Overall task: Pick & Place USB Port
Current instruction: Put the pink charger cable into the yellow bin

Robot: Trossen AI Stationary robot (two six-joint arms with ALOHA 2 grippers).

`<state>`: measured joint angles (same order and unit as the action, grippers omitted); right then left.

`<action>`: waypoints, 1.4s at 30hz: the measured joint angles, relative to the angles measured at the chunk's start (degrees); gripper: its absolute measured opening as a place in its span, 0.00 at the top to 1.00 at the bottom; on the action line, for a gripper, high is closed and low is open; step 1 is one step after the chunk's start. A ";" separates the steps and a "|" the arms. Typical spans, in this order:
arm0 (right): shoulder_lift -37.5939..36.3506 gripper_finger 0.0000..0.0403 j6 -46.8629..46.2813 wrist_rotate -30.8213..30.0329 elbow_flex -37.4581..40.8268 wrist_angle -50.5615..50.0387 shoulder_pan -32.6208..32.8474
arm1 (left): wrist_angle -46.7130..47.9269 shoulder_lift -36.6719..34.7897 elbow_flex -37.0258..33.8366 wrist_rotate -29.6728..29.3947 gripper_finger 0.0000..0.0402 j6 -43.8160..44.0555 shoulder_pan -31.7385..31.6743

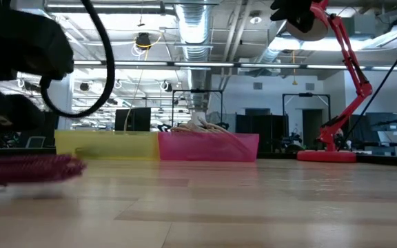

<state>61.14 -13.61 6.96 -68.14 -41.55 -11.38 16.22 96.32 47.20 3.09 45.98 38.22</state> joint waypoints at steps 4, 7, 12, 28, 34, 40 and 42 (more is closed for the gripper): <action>0.00 0.72 0.01 0.00 0.00 -0.01 0.00 | -0.08 -2.94 0.00 -2.23 0.96 0.72 -0.77; 0.00 0.72 0.02 0.00 0.00 -0.01 0.00 | 0.34 -6.32 0.00 -6.09 0.96 1.03 -2.11; 0.00 0.72 0.41 0.00 0.00 -0.01 0.00 | 4.21 -13.85 0.11 -12.79 0.96 0.52 -5.53; 0.00 0.72 0.16 0.02 0.00 -0.03 0.00 | 18.98 -35.18 0.11 -28.50 0.96 -16.30 -26.14; 0.00 0.72 0.04 0.02 0.00 -0.03 0.00 | 20.91 -39.93 0.16 -31.99 0.96 -25.16 -37.20; 0.00 0.72 0.02 0.02 -0.02 -0.03 0.00 | 22.37 -42.16 0.16 -36.75 0.96 -32.11 -48.67; 0.00 0.72 0.01 0.02 0.00 -0.03 0.00 | 22.38 -42.37 0.16 -38.08 0.96 -34.27 -52.42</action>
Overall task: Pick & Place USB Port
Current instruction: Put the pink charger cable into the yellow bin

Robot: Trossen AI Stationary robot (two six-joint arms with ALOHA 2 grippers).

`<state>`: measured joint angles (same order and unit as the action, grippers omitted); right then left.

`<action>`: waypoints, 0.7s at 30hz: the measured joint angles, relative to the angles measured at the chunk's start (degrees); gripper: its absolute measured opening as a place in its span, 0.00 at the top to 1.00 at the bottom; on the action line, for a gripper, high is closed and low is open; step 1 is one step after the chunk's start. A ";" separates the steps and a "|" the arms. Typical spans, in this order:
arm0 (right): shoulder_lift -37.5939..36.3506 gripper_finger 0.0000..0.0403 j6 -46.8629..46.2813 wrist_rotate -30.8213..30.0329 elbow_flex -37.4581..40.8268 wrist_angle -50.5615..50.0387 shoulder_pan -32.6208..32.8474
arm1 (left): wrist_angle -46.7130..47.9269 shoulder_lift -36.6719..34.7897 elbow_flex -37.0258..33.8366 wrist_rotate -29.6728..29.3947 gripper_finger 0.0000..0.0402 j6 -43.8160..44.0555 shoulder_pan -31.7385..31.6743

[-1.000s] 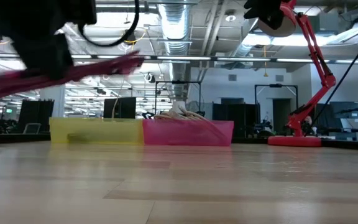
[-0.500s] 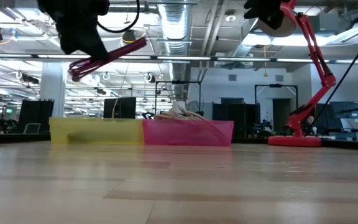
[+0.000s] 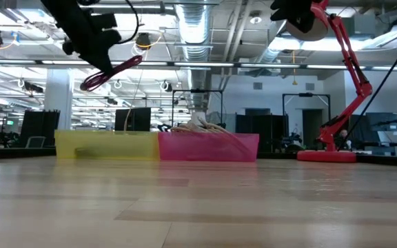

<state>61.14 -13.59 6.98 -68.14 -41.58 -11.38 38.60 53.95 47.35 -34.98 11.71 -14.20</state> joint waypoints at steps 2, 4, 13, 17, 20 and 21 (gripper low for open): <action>0.00 0.72 -0.01 -0.09 -0.02 0.00 0.00 | 0.01 0.01 0.00 -0.77 0.96 -2.05 -3.50; 0.00 0.72 -0.01 -1.01 0.00 -0.02 0.00 | -0.03 0.08 0.01 -1.03 0.96 -3.95 -6.89; 0.00 0.72 -0.01 -2.68 0.00 -0.02 0.00 | -1.38 2.04 0.04 2.18 0.96 -10.08 -18.41; 0.00 0.72 -0.01 -4.04 0.00 -0.01 0.00 | -4.82 4.52 0.04 5.23 0.96 -11.88 -21.86; 0.00 0.72 -0.01 -4.07 -0.01 0.00 -0.04 | -6.83 7.30 0.04 7.32 0.96 -12.31 -23.78; 0.00 0.72 -0.01 -4.07 0.00 0.00 -0.04 | -7.19 8.35 0.04 8.20 0.96 -12.91 -24.29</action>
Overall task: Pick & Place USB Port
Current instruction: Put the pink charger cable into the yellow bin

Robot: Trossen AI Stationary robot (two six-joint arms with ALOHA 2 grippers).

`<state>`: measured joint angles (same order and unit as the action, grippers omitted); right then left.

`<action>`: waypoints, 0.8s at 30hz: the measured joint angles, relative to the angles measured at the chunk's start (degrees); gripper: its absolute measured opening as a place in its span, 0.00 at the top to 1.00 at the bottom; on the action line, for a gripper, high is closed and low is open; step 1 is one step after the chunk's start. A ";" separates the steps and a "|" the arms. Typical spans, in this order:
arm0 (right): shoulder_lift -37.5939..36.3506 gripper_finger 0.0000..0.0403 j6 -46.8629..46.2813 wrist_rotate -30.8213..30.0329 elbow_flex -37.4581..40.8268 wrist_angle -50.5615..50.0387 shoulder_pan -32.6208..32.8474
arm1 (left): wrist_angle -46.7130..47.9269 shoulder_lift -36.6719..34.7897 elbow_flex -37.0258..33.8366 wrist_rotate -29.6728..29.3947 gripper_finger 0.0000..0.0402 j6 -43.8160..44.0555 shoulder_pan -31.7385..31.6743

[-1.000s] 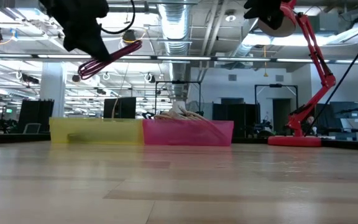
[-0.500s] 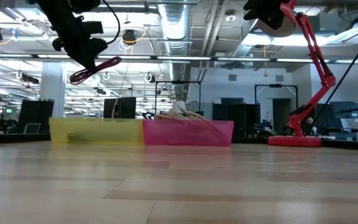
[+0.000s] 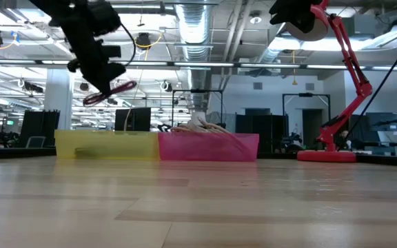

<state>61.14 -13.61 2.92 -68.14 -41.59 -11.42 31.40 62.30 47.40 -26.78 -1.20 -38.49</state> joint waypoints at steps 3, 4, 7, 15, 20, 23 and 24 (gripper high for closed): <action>0.00 0.72 -0.01 0.00 -0.01 -0.02 0.00 | -0.01 3.69 0.00 1.63 0.96 -0.49 -1.15; 0.00 0.72 -0.14 0.00 -0.01 -0.02 0.00 | 0.02 4.80 0.00 1.84 0.96 -0.52 -1.45; 0.00 0.72 -0.87 0.00 -0.01 -0.01 0.00 | -0.38 8.06 0.00 1.88 0.96 -0.52 -2.25; 0.00 0.72 -1.44 0.00 -0.02 0.00 0.04 | -1.35 15.87 0.00 4.98 0.96 -0.40 -4.82; 0.00 0.72 -1.49 0.00 -0.01 -0.02 0.04 | -1.86 19.46 0.00 5.03 0.96 -0.10 -6.21; 0.00 0.72 -1.51 0.00 -0.02 -0.01 0.04 | -1.91 20.67 0.00 5.03 0.96 0.08 -6.89; 0.00 0.72 -1.51 0.00 0.00 -0.02 0.04 | -1.91 21.00 0.00 5.03 0.96 0.13 -7.11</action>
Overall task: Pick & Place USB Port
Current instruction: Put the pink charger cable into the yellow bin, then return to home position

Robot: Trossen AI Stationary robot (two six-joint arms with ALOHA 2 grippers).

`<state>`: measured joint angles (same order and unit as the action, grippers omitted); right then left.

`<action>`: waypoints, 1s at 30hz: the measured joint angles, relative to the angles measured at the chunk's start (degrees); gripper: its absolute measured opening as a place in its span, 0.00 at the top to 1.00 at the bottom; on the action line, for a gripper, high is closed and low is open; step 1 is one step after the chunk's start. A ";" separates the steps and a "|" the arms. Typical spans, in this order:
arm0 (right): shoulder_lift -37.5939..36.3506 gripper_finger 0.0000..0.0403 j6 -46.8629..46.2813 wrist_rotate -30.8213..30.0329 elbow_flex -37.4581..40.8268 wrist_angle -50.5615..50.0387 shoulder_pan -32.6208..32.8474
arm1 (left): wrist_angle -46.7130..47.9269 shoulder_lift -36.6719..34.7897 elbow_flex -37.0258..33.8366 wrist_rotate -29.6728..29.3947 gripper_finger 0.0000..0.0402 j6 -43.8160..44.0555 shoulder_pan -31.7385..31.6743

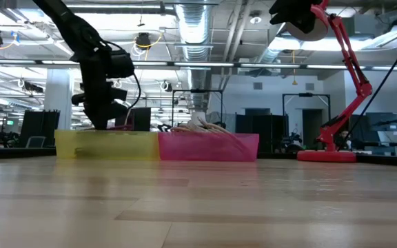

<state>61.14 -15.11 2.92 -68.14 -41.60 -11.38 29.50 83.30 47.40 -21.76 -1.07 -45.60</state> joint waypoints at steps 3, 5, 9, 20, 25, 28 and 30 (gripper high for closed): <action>0.00 0.72 -0.01 0.00 0.00 0.00 0.00 | -0.02 0.43 0.00 0.00 0.96 1.20 -0.35; 0.00 0.72 -0.02 0.00 -0.01 0.00 0.00 | 0.00 0.51 0.00 0.09 0.96 1.86 -0.63; 0.00 0.72 -0.04 0.00 -0.02 0.00 0.00 | 0.00 0.51 0.00 0.11 0.96 3.18 -0.71; 0.00 0.72 -1.88 0.05 -0.01 0.00 0.00 | 0.04 0.49 0.00 0.10 0.78 7.57 -0.59; 0.00 0.72 -1.90 0.13 -0.02 0.00 0.11 | 0.22 0.13 -0.02 4.09 0.75 7.57 -0.58; 0.00 0.72 -1.90 0.19 0.00 0.02 0.11 | 0.11 -0.93 -0.02 6.38 0.76 7.57 0.30; -0.01 0.72 -1.90 0.20 -0.01 0.28 0.11 | 0.09 -2.80 -0.07 7.43 0.78 7.57 1.29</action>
<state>61.13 -17.02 3.11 -68.15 -41.32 -11.27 29.59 80.50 47.33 -14.33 6.50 -44.31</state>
